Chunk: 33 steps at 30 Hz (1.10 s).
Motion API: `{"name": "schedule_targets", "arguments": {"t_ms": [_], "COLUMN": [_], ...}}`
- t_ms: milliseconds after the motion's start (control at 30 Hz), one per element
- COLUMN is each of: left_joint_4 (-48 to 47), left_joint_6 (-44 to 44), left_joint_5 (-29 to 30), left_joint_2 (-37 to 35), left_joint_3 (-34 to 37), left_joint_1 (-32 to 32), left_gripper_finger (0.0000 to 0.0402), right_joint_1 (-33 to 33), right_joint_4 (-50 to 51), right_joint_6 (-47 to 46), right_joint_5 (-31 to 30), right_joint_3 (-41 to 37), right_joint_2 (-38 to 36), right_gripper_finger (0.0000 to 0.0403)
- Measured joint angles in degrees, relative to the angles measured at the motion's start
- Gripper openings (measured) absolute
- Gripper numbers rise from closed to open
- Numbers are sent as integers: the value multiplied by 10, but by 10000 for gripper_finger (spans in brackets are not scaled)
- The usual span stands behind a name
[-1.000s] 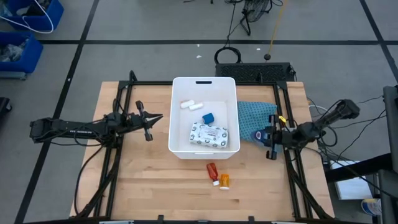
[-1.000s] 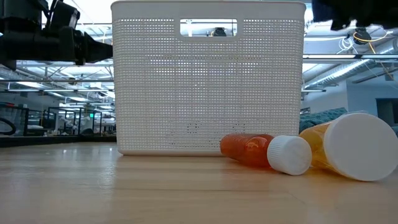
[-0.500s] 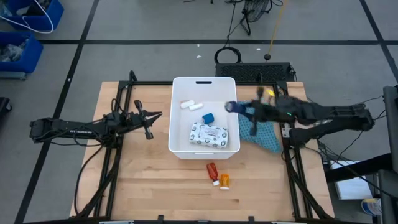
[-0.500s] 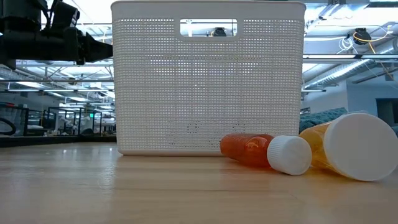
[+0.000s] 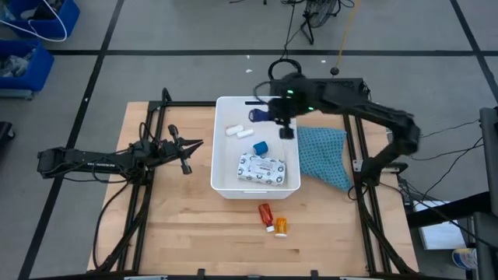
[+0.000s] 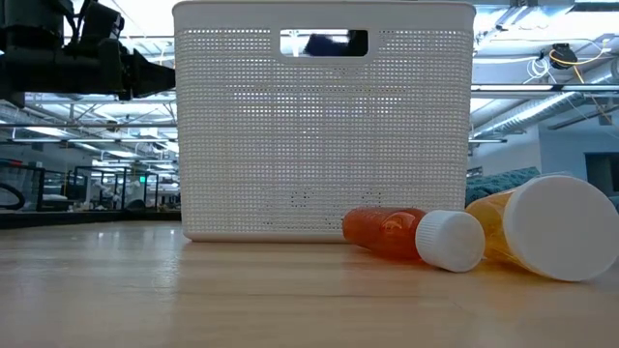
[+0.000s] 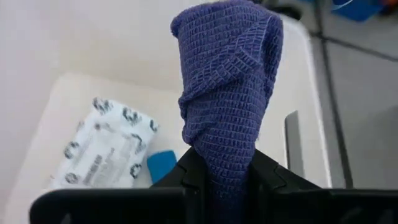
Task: Pick & place medical supplies in basket/bin
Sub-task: Put the dark blue bandage into the white bin
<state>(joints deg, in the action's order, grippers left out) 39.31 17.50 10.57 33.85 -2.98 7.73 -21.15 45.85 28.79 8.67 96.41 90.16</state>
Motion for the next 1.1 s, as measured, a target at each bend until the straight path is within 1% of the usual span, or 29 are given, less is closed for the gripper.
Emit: {"name": "schedule_targets", "arguments": {"t_ms": [100, 200, 333, 400, 433, 567, 667, 800, 900, 1000, 1100], "left_joint_4": [0, -1, -2, -6, -7, -12, -18, -20, -21, -22, -23], "left_joint_6": [0, 2, 3, 4, 4, 4, 4, 5, 5, 12, 17], "left_joint_5": [0, 0, 0, 0, 0, 0, 0, 0, 0, 0, 0], "left_joint_2": [0, 0, 0, 0, 0, 0, 0, 0, 0, 0, 0], "left_joint_3": [0, 0, 0, 0, 0, 0, 0, 0, 0, 0, 0], "left_joint_1": [0, 0, 0, 0, 0, 0, 0, 0, 0, 0, 0], "left_gripper_finger": [35, 35, 35, 35, 35, 35, 35, 35, 35, 35, 35], "right_joint_1": [7, 18, 35, 45, 49, 48, 48, 51, 53, 51, 46], "right_joint_4": [25, 45, 91, 92, 89, 85, 56, -4, -38, -88, -123], "right_joint_6": [45, 94, 204, 233, 235, 231, 233, 229, 209, 167, 128], "right_joint_5": [19, 22, 15, 0, -9, -7, 14, 63, 63, 52, 53], "right_joint_3": [34, 43, 43, 43, 43, 28, -3, -51, -80, -107, -121], "right_joint_2": [55, 94, 129, 142, 149, 169, 176, 176, 176, 176, 176], "right_gripper_finger": [49, 49, 49, 49, 49, 49, 49, 49, 49, 49, 49]}}
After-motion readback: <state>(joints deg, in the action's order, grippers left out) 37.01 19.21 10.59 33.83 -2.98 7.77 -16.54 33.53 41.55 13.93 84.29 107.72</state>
